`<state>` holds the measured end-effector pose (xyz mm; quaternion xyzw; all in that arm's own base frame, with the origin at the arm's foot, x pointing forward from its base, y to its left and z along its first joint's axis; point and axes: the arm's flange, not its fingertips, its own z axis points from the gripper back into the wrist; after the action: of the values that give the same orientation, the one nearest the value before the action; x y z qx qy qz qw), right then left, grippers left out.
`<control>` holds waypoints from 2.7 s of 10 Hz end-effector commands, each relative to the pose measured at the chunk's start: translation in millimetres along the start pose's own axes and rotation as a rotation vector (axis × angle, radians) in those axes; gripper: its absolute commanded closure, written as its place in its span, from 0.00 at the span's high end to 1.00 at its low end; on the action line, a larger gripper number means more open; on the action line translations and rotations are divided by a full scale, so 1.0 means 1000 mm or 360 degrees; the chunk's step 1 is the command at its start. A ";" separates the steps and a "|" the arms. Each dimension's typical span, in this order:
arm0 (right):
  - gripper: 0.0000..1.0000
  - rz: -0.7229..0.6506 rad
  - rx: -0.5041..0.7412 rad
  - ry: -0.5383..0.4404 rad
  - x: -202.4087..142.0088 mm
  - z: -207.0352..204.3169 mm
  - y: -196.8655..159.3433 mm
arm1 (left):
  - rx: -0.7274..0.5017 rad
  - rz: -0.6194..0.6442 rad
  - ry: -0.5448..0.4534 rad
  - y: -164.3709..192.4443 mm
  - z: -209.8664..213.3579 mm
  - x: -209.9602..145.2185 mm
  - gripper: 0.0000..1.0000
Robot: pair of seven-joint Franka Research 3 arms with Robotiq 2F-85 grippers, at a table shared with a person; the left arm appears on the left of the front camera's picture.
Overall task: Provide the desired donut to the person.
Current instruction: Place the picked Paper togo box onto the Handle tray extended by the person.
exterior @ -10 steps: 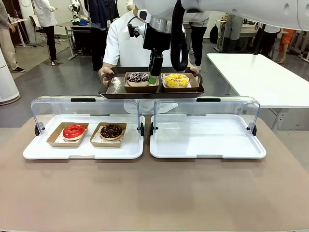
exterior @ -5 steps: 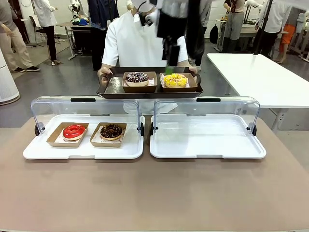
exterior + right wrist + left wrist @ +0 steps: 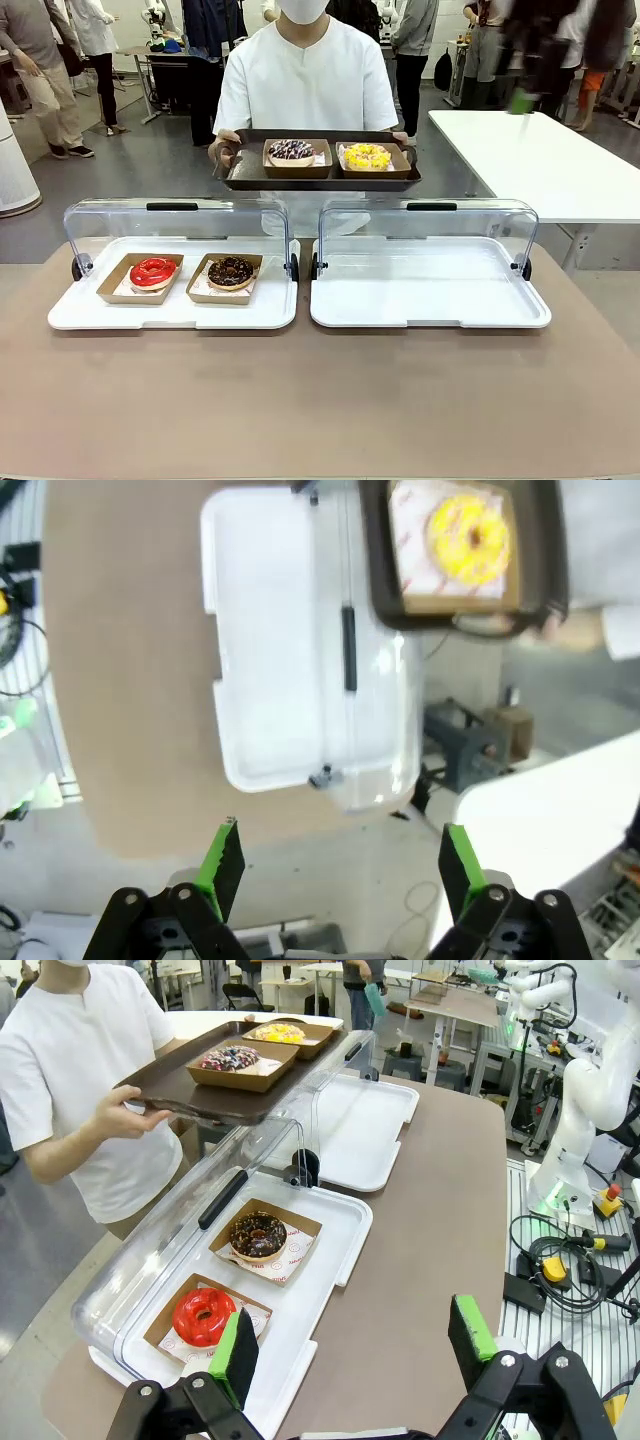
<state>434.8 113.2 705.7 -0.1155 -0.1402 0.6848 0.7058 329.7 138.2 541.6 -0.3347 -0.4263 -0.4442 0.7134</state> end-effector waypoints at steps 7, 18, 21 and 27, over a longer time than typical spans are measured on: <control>1.00 -0.0422 0.0115 0.0076 -0.106 -0.056 0.017 | -0.0003 -0.0032 -0.0035 0.001 0.001 0.000 1.00; 1.00 -0.0303 0.0136 0.0024 -0.105 -0.048 0.017 | -0.0003 -0.0032 -0.0035 0.001 0.001 0.000 1.00; 1.00 -0.0303 0.0136 0.0024 -0.105 -0.048 0.017 | -0.0003 -0.0032 -0.0035 0.001 0.001 0.000 1.00; 1.00 -0.0303 0.0136 0.0024 -0.105 -0.048 0.017 | -0.0003 -0.0032 -0.0035 0.001 0.001 0.000 1.00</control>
<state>433.9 10.7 649.8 -0.0766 -0.1148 0.6131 0.7778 329.7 138.0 541.7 -0.3347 -0.4263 -0.4444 0.7133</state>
